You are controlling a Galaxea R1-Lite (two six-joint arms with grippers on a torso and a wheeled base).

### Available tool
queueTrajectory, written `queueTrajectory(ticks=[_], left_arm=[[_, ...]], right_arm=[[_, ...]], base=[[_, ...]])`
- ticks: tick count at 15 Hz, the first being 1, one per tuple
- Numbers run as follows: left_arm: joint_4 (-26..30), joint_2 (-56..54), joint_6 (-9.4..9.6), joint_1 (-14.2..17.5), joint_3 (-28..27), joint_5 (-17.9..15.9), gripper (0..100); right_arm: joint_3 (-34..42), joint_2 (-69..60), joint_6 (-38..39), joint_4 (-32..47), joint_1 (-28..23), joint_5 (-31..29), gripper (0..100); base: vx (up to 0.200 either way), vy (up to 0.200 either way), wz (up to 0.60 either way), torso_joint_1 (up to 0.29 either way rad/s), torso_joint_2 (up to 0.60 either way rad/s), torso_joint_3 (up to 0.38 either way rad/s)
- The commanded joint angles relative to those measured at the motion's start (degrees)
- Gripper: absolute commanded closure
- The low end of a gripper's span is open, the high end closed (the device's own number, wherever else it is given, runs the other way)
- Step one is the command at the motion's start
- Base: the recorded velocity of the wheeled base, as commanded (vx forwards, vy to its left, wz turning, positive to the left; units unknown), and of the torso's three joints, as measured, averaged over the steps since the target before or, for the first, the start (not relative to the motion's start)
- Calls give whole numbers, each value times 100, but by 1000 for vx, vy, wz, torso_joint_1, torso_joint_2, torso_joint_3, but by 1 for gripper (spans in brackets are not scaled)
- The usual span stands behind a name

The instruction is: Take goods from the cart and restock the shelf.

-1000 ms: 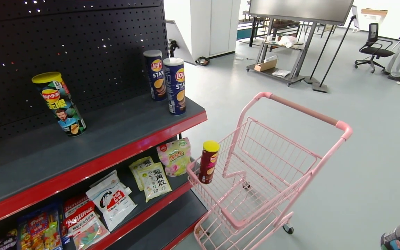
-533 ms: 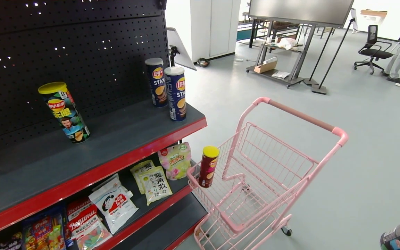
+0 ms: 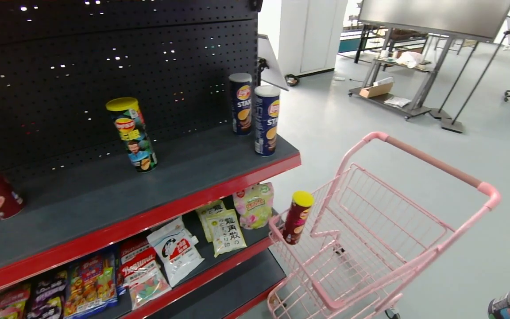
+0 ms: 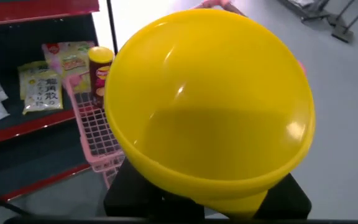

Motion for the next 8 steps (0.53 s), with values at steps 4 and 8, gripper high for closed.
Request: queueTrajectory(ticks=[4, 8], left_arm=[[-3, 5, -3, 4, 1, -1, 0], [6, 5, -3, 4, 1, -1, 0]], right_arm=[[132, -354, -67, 10, 10, -7, 100], [264, -934, -111, 19, 1, 55, 100]], base=[[0, 0, 600, 6, 0, 0], [0, 0, 0, 0, 0, 0]])
